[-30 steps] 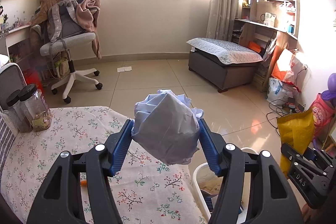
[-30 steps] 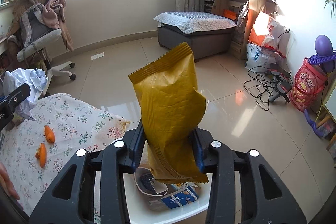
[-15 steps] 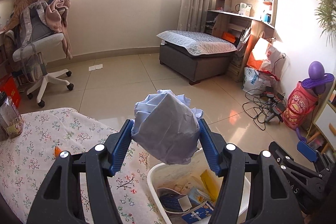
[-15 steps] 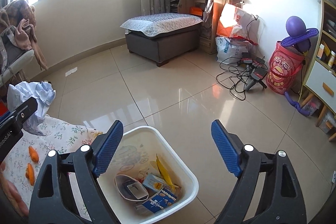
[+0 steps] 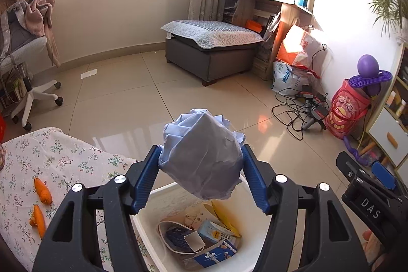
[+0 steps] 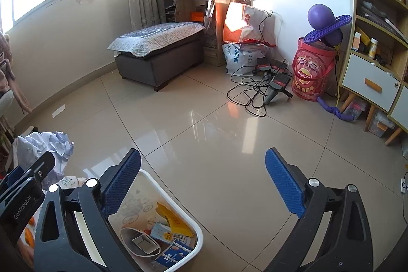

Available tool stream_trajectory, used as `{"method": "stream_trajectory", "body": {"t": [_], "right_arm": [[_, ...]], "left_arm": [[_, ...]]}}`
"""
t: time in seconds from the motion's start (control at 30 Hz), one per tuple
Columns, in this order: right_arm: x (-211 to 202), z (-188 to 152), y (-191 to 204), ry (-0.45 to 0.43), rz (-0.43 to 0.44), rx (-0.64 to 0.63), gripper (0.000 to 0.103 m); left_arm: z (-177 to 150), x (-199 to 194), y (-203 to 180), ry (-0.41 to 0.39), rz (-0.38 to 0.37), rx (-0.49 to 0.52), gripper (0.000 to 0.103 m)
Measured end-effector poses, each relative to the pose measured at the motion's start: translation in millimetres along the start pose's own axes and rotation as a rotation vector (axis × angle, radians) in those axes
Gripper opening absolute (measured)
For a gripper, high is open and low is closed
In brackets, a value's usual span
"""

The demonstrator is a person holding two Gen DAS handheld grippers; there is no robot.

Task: Collect trash
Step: 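Open the right tool to drop the packet while the left tool drops the tissue, then move both open tools back over the orange peels on the table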

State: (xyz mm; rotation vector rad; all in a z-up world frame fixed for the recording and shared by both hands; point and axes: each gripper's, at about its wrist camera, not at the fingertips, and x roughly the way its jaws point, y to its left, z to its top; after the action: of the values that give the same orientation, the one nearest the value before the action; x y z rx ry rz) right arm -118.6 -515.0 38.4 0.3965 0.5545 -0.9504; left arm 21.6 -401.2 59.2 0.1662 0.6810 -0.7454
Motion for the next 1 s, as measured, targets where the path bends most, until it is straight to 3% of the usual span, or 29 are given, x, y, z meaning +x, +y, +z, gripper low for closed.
{"method": "stream_trajectory", "body": {"t": [0.23,0.53,0.77,1.0], "right_arm": [[3.1,3.1,-14.2,-0.021,-0.045,0.035,0.096],[3.8,3.8,-9.7,-0.029,-0.055,0.019,0.096],[2.0,-0.6,18.7,-0.018,-0.019,-0.046,0.096],[-3.6,-7.0,68.3,-0.008,0.052,-0.131,0.096]], "left_arm": [[-3.1,15.0,-13.5,0.076,-0.044,-0.006,0.07],[-7.9,12.9,-6.4,0.079,-0.007,-0.01,0.086],[-15.5,9.6,26.0,0.086,0.072,-0.031,0.089],[-26.2,2.3,83.7,0.106,0.161,-0.092,0.091]]}}
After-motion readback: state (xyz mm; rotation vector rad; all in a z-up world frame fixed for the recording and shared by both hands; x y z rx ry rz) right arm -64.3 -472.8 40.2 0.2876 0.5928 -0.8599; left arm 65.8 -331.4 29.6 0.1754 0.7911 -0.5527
